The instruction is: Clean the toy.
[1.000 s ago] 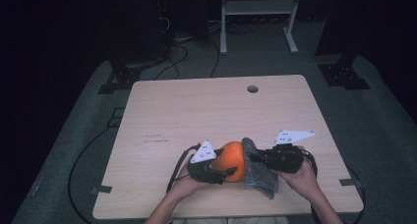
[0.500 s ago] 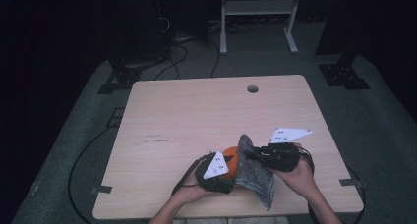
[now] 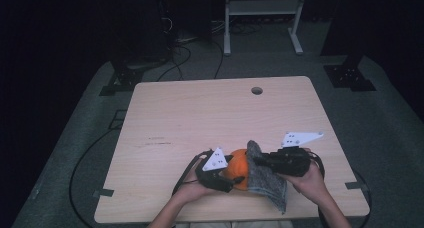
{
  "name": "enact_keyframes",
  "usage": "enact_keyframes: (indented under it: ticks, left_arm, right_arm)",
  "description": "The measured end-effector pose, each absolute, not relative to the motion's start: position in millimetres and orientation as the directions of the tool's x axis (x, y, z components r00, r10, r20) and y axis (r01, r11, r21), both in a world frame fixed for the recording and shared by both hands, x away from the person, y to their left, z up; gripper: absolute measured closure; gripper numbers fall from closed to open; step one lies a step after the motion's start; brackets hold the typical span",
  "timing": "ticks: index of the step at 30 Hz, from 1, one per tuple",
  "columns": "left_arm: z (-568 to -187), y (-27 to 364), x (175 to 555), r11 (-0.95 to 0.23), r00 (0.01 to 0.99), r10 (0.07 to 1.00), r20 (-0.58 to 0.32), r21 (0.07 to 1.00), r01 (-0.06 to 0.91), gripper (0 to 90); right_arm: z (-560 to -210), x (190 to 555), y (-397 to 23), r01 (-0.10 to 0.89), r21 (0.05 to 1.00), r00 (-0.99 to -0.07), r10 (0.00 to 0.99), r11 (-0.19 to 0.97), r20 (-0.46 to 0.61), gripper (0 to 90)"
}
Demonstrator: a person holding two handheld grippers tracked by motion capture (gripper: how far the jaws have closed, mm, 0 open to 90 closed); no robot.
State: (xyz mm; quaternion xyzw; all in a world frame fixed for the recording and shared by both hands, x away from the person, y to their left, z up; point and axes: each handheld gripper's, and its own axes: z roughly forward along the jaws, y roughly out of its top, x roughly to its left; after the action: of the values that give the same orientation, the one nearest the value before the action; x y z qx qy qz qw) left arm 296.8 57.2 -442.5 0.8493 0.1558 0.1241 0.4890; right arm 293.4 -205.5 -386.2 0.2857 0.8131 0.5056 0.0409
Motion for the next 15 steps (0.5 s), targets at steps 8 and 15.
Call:
enact_keyframes:
  ticks: [8, 15]
  left_arm:
    - [-440, 68, 301, -0.380, 0.893, 0.449, -0.018, 0.901, 0.210, 38.9]
    - [-427, 62, 291, -0.373, 0.844, 0.521, 0.123, 0.923, 0.095, 40.3]
  right_arm:
    - [-384, 293, -205, 0.400, 0.855, -0.823, 0.540, 0.330, 0.176, 79.1]
    - [-388, 300, -210, 0.436, 0.869, -0.790, 0.562, 0.234, 0.245, 79.3]
